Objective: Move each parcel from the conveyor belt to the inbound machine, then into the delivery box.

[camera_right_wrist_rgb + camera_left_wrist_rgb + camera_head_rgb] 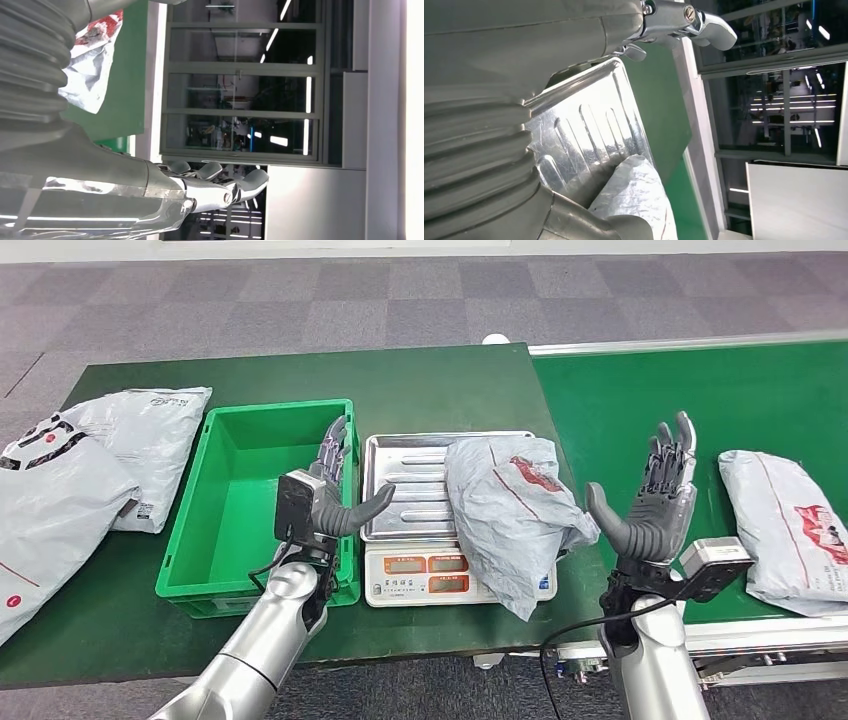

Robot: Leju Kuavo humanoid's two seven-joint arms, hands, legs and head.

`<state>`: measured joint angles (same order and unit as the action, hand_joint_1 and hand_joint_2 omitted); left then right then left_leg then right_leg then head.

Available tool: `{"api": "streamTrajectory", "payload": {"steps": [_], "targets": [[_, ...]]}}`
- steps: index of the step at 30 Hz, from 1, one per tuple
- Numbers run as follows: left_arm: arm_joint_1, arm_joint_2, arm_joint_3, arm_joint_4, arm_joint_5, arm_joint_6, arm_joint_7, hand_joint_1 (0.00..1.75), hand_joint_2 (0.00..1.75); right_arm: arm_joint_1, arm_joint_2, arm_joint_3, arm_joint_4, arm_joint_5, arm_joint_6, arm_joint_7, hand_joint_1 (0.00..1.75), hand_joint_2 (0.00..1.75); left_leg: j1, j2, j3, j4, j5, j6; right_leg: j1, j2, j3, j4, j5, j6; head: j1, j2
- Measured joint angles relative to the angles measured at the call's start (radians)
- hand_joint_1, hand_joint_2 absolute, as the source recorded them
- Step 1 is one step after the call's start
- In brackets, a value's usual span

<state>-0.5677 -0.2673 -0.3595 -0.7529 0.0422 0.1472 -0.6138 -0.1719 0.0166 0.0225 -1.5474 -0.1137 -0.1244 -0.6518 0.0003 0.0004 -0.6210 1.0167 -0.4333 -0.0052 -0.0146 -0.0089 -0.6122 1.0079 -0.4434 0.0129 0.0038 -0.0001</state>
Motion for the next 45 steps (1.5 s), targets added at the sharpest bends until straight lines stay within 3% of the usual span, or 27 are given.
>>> {"api": "streamTrajectory", "payload": {"steps": [8,15,18,26,45], "targets": [[-0.031,-0.006,-0.022,0.049,-0.043,0.005,0.021,0.00,1.75,-0.001,0.004,0.001,-0.015,0.060,-0.048,-0.032,0.00,1.75,0.000,0.000,0.000,0.000,0.000,0.000,0.000,-0.001,0.000,0.000,0.000,0.000,0.000,0.000],[-0.124,-0.049,-0.113,0.162,-0.220,0.100,0.110,0.00,1.75,0.002,0.006,0.064,-0.083,0.200,-0.130,-0.049,0.00,1.75,0.000,0.000,0.000,0.000,0.000,0.000,0.000,0.000,0.000,0.000,0.000,0.000,0.000,0.000],[-0.157,-0.067,-0.147,0.220,-0.248,0.090,0.155,0.00,1.75,-0.001,0.006,0.087,-0.099,0.208,-0.127,-0.041,0.00,1.75,0.000,0.000,0.000,0.000,0.000,0.000,0.000,0.000,0.000,0.000,0.000,0.000,0.000,0.000],[-0.178,-0.098,-0.256,0.280,-0.183,-0.003,0.263,0.00,1.75,-0.038,0.006,0.117,-0.091,0.203,-0.115,-0.028,0.00,1.75,0.000,0.000,0.000,0.000,0.000,0.000,0.000,-0.001,0.000,0.000,0.000,0.000,0.000,0.000],[-0.197,-0.102,-0.356,0.301,-0.122,-0.005,0.290,0.00,1.75,-0.062,0.006,0.123,-0.077,0.197,-0.091,-0.024,0.00,1.75,0.000,-0.001,-0.001,0.000,0.000,0.000,0.000,-0.001,0.000,0.000,0.000,0.000,0.000,0.000]]}}
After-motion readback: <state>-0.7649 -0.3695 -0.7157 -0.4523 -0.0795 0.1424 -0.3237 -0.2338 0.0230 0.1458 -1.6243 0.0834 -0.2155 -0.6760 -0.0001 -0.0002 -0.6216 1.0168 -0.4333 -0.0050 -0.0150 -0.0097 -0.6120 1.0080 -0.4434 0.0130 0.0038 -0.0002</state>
